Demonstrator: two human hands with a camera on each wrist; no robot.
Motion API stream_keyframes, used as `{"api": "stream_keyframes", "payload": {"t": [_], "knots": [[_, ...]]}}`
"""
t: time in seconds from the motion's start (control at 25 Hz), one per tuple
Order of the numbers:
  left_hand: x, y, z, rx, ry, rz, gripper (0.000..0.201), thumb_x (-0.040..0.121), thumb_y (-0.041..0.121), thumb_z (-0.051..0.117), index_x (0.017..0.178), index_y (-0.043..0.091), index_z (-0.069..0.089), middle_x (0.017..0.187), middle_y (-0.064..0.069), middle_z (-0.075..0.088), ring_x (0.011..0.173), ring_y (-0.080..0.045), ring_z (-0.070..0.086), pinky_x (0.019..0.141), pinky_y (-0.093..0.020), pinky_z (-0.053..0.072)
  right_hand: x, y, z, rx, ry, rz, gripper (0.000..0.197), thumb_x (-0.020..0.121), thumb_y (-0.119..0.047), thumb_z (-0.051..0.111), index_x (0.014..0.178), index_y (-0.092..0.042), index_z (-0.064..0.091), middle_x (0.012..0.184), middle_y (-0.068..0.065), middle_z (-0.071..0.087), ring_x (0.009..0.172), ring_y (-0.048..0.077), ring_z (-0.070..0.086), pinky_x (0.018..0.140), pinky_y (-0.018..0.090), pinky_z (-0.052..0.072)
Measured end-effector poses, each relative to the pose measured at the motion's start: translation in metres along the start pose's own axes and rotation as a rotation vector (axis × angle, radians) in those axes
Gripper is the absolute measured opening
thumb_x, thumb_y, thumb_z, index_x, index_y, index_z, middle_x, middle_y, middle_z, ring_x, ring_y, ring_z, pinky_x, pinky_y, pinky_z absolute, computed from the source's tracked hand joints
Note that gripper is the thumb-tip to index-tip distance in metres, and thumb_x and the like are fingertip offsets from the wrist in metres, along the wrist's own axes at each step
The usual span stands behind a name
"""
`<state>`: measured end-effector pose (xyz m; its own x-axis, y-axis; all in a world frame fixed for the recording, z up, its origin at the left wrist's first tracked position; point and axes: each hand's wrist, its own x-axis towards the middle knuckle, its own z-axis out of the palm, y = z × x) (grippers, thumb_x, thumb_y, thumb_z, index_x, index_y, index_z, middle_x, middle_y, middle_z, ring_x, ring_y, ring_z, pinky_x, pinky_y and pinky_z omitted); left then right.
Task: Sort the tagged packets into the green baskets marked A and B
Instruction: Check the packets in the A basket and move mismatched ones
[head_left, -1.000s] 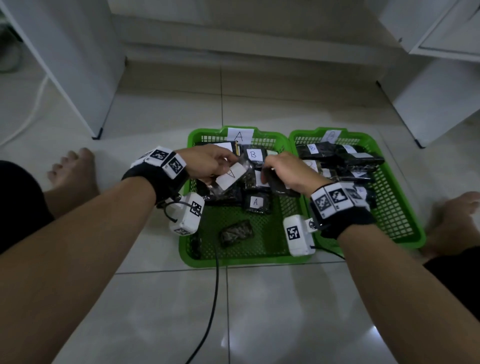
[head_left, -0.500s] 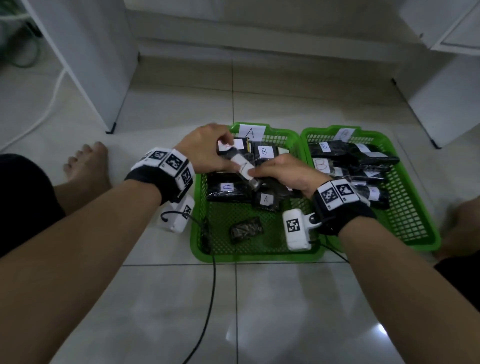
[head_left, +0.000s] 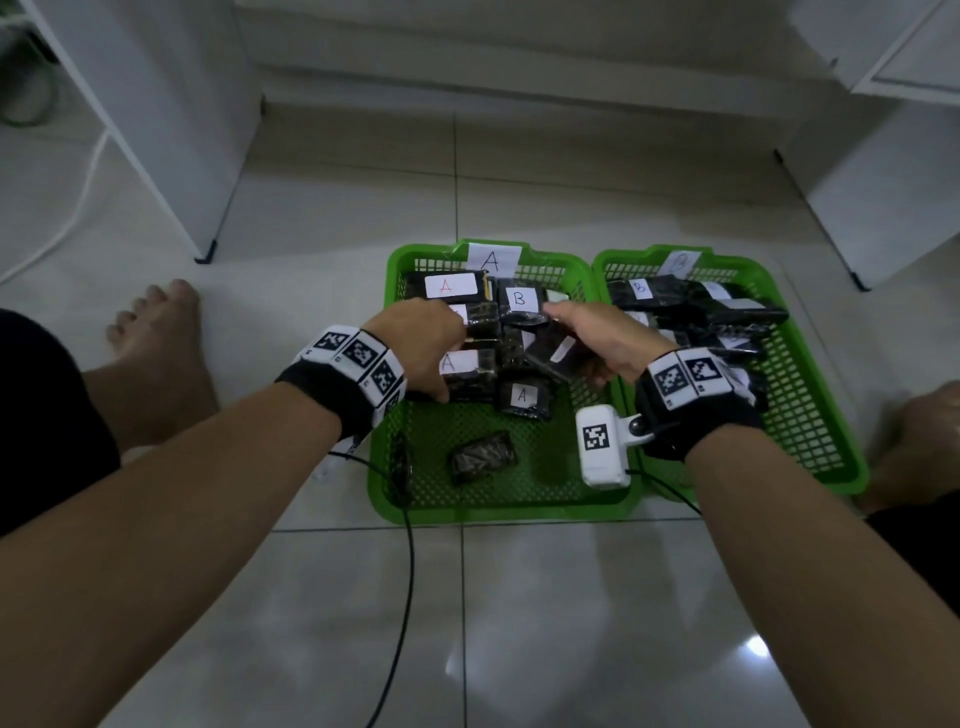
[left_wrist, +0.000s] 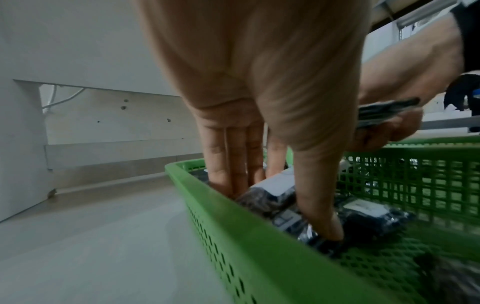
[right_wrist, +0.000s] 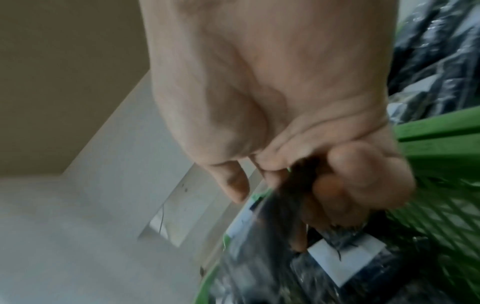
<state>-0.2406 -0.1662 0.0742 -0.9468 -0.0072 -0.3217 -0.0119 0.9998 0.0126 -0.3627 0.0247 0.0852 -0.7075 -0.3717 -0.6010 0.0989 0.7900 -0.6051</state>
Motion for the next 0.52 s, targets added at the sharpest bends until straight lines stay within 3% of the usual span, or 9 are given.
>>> {"api": "stream_keyframes", "payload": {"t": [0.08, 0.16, 0.24, 0.36, 0.44, 0.52], "knots": [[0.002, 0.004, 0.004, 0.052, -0.007, -0.02, 0.07, 0.067, 0.055, 0.083, 0.121, 0.017, 0.06, 0.115, -0.003, 0.065, 0.102, -0.023, 0.064, 0.081, -0.034, 0.052, -0.001, 0.003, -0.006, 0.122, 0.017, 0.005, 0.025, 0.099, -0.034, 0.054, 0.095, -0.011, 0.062, 0.081, 0.01, 0.066, 0.056, 0.021, 0.057, 0.044, 0.024, 0.041], [0.003, 0.004, 0.007, 0.077, -0.002, -0.036, 0.068, 0.067, 0.055, 0.083, 0.117, 0.016, 0.058, 0.113, -0.003, 0.066, 0.101, -0.023, 0.065, 0.076, -0.033, 0.05, -0.002, 0.008, -0.01, 0.153, -0.008, -0.057, 0.018, 0.097, -0.023, 0.061, 0.1, -0.006, 0.066, 0.087, 0.014, 0.071, 0.058, 0.021, 0.062, 0.043, 0.026, 0.047], [0.004, 0.003, 0.01, 0.093, 0.008, -0.057, 0.066, 0.067, 0.056, 0.083, 0.113, 0.016, 0.059, 0.112, -0.003, 0.065, 0.102, -0.023, 0.063, 0.076, -0.034, 0.049, -0.003, 0.013, -0.013, 0.182, -0.017, -0.098, 0.015, 0.093, -0.018, 0.069, 0.105, -0.008, 0.071, 0.098, 0.011, 0.073, 0.074, 0.024, 0.072, 0.051, 0.032, 0.056], [0.008, 0.006, 0.013, 0.143, 0.043, -0.076, 0.072, 0.064, 0.056, 0.084, 0.117, 0.014, 0.058, 0.115, -0.005, 0.063, 0.112, -0.026, 0.057, 0.088, -0.038, 0.05, -0.003, 0.019, -0.019, 0.165, 0.05, -0.141, 0.019, 0.083, -0.016, 0.08, 0.103, -0.017, 0.078, 0.106, 0.005, 0.075, 0.089, 0.022, 0.074, 0.061, 0.033, 0.06], [0.01, 0.007, 0.012, 0.146, 0.069, -0.089, 0.077, 0.064, 0.052, 0.086, 0.122, 0.012, 0.055, 0.119, -0.008, 0.062, 0.114, -0.028, 0.057, 0.093, -0.039, 0.049, -0.005, 0.021, -0.023, 0.118, 0.127, -0.187, 0.025, 0.077, -0.018, 0.086, 0.101, -0.022, 0.081, 0.101, -0.003, 0.077, 0.072, 0.012, 0.068, 0.054, 0.028, 0.054], [0.011, 0.006, 0.009, 0.105, 0.074, -0.1, 0.078, 0.064, 0.049, 0.087, 0.122, 0.01, 0.051, 0.116, -0.008, 0.064, 0.108, -0.028, 0.062, 0.087, -0.039, 0.051, -0.01, 0.022, -0.028, 0.181, 0.13, -0.192, 0.027, 0.078, -0.016, 0.086, 0.104, -0.019, 0.081, 0.086, 0.0, 0.078, 0.051, 0.011, 0.058, 0.05, 0.026, 0.056]]}}
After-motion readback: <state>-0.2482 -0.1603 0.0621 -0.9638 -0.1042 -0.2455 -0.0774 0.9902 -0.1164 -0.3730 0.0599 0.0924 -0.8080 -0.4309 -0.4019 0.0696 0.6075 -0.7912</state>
